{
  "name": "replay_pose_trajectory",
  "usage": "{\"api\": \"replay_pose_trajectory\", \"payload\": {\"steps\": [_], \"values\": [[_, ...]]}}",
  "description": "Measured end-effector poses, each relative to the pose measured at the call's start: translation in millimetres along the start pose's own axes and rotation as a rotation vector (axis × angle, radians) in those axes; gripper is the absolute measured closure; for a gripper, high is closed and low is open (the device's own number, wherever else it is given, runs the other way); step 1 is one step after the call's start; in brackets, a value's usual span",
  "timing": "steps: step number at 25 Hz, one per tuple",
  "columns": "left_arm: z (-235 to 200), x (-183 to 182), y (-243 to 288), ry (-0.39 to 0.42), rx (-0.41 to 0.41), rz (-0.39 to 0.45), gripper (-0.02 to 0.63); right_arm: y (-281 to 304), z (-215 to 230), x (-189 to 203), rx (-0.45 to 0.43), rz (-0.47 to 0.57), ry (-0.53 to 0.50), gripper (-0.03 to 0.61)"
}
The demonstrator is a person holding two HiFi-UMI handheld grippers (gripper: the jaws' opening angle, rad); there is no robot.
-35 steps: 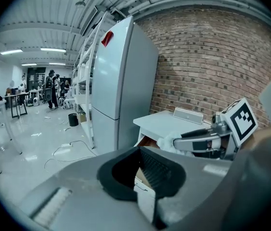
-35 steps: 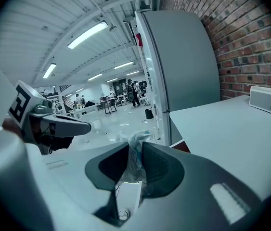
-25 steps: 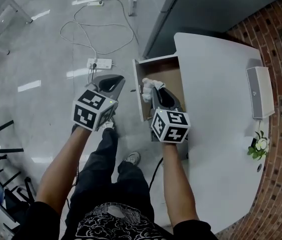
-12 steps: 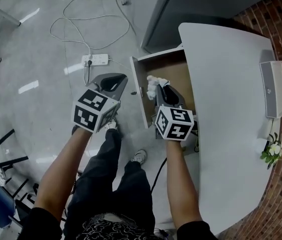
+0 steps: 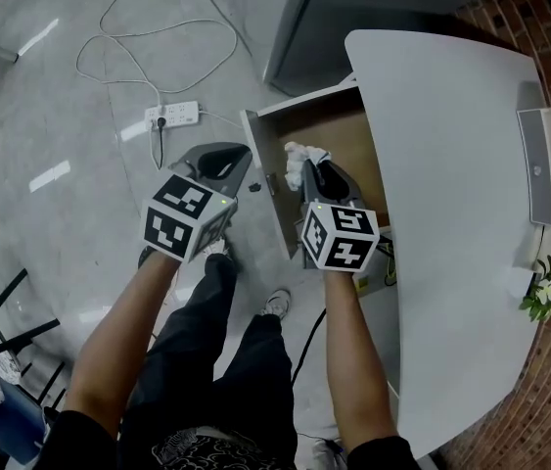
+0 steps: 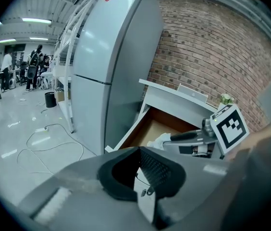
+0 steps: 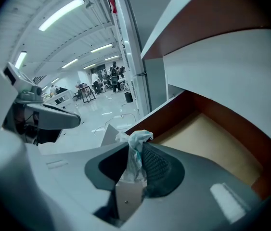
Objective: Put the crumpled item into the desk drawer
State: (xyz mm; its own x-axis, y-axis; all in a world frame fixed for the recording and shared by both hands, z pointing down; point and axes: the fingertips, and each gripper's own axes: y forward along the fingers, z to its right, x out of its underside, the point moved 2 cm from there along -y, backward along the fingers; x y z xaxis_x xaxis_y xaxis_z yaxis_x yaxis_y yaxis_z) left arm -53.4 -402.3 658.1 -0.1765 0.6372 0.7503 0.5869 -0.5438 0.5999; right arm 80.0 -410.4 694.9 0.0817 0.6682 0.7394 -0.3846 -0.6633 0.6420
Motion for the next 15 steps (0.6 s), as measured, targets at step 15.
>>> {"api": "replay_pose_trajectory", "payload": {"steps": [15], "values": [[-3.1,6.8,6.1,0.005,0.023,-0.028,0.614,6.2,3.8,3.7,0.021,-0.009,0.021,0.488]]}}
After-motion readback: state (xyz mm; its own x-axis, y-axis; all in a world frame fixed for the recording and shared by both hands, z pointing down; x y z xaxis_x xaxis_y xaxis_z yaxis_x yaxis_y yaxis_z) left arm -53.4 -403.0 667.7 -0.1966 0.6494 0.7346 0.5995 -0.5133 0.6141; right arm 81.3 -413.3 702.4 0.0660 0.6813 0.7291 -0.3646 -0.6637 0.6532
